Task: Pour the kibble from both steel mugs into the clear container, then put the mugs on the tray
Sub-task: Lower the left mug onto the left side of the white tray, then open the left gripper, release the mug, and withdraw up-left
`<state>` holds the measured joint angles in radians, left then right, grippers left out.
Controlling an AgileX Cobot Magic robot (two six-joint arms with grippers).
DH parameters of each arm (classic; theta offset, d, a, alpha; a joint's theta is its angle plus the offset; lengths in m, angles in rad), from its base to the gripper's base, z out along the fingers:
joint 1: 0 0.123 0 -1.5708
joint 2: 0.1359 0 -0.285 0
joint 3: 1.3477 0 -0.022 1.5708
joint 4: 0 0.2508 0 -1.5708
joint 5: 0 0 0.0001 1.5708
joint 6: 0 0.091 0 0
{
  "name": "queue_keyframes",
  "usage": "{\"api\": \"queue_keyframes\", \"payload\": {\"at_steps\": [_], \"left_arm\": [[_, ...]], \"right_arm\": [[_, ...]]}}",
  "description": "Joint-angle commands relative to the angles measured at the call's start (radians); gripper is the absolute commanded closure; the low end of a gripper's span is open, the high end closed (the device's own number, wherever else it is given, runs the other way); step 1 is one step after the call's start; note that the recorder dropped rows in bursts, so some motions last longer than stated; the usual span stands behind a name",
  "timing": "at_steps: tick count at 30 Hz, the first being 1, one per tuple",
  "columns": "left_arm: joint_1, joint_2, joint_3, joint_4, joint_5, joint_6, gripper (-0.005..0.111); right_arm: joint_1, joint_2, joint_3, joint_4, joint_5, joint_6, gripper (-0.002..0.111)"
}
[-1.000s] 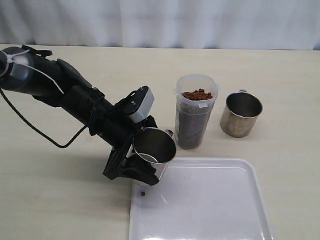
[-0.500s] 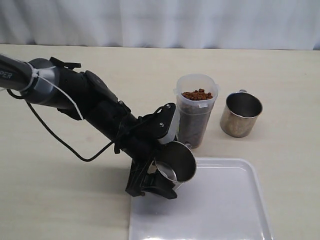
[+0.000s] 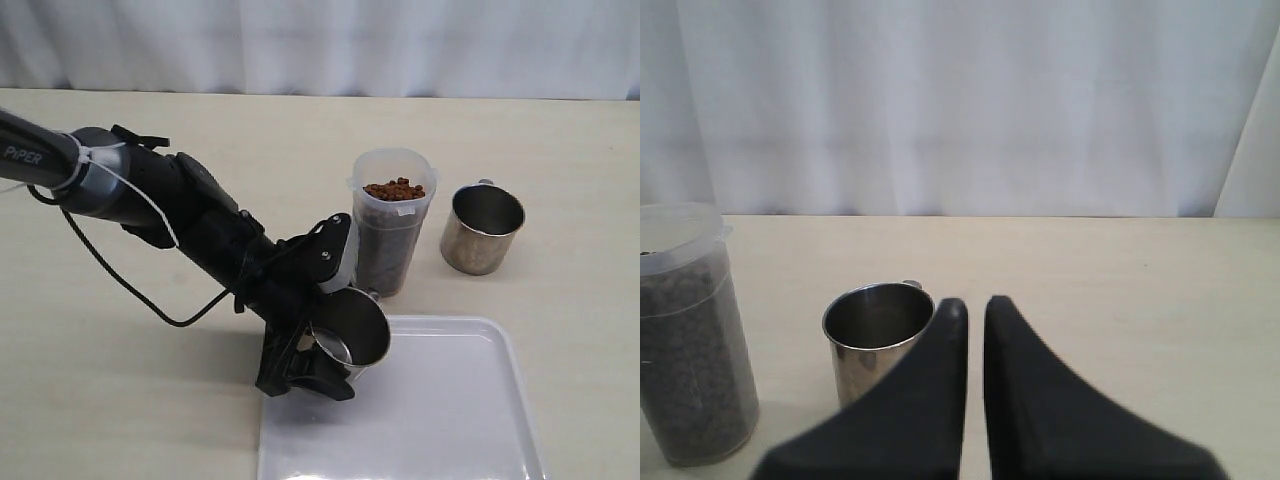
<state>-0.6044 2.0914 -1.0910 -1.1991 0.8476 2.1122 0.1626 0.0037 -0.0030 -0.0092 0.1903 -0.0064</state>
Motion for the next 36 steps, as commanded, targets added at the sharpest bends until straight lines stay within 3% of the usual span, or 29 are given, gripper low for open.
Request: {"api": "queue_keyframes", "payload": {"at_steps": [1, 8, 22, 27, 36], "left_arm": [[-0.004, 0.008, -0.006, 0.012, -0.019, 0.026, 0.055], [0.011, 0.000, -0.006, 0.111, -0.012, -0.159, 0.040], [0.011, -0.038, -0.006, 0.155, 0.069, -0.245, 0.040], [0.011, -0.091, -0.006, 0.283, 0.078, -0.370, 0.040], [0.019, -0.128, -0.006, 0.282, 0.121, -0.372, 0.040]], "right_arm": [[0.003, -0.004, 0.003, 0.003, 0.001, -0.001, 0.104], [0.003, -0.004, 0.003, 0.003, 0.001, -0.001, 0.104], [0.003, -0.004, 0.003, 0.003, 0.001, -0.001, 0.104], [0.003, -0.004, 0.003, 0.003, 0.001, -0.001, 0.104], [0.003, -0.004, 0.003, 0.003, 0.001, -0.001, 0.104]]}}
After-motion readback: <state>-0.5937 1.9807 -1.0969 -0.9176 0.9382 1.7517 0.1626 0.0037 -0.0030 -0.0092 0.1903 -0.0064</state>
